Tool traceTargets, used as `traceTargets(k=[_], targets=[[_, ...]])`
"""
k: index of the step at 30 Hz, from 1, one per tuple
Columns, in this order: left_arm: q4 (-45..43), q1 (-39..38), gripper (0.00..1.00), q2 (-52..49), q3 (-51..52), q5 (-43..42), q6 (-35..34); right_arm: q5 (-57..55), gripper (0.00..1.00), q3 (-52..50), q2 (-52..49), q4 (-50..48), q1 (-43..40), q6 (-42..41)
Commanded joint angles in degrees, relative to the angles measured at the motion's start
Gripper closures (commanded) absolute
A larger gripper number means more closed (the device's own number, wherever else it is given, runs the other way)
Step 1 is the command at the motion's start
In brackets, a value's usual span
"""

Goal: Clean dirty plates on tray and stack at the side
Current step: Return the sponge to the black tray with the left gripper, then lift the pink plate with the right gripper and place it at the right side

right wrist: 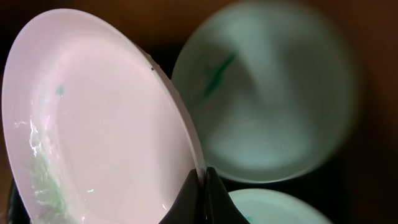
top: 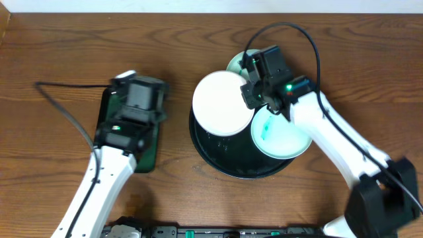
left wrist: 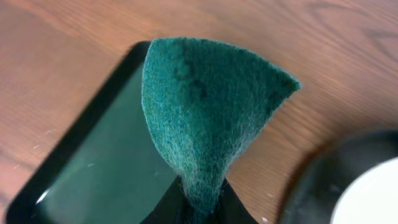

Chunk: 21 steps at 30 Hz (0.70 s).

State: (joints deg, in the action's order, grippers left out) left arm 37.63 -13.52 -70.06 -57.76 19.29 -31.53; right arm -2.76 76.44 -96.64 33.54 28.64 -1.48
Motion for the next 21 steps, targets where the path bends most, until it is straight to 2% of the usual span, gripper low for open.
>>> traceTargets(k=[1,6,10,16,21], targets=[[1.42,5.11,0.93,0.61,-0.11,-5.73,-0.20,-20.35,0.99,1.25,4.37,-1.29,4.70,5.07],[2.10,10.73,0.93,0.61,-0.11,-12.17,3.06,-37.27,0.99,1.25,8.22,-7.34,12.07,19.28],[2.86,12.98,0.93,0.61,-0.11,-12.85,4.11,-47.28,0.99,1.25,8.52,-13.00,16.70,31.69],[3.54,13.62,0.93,0.61,-0.11,-12.85,4.92,-51.45,0.99,1.25,8.52,-20.06,21.66,52.78],[3.74,13.62,0.93,0.61,-0.11,-12.85,4.92,-51.43,0.99,1.25,8.52,-24.57,24.13,57.11]])
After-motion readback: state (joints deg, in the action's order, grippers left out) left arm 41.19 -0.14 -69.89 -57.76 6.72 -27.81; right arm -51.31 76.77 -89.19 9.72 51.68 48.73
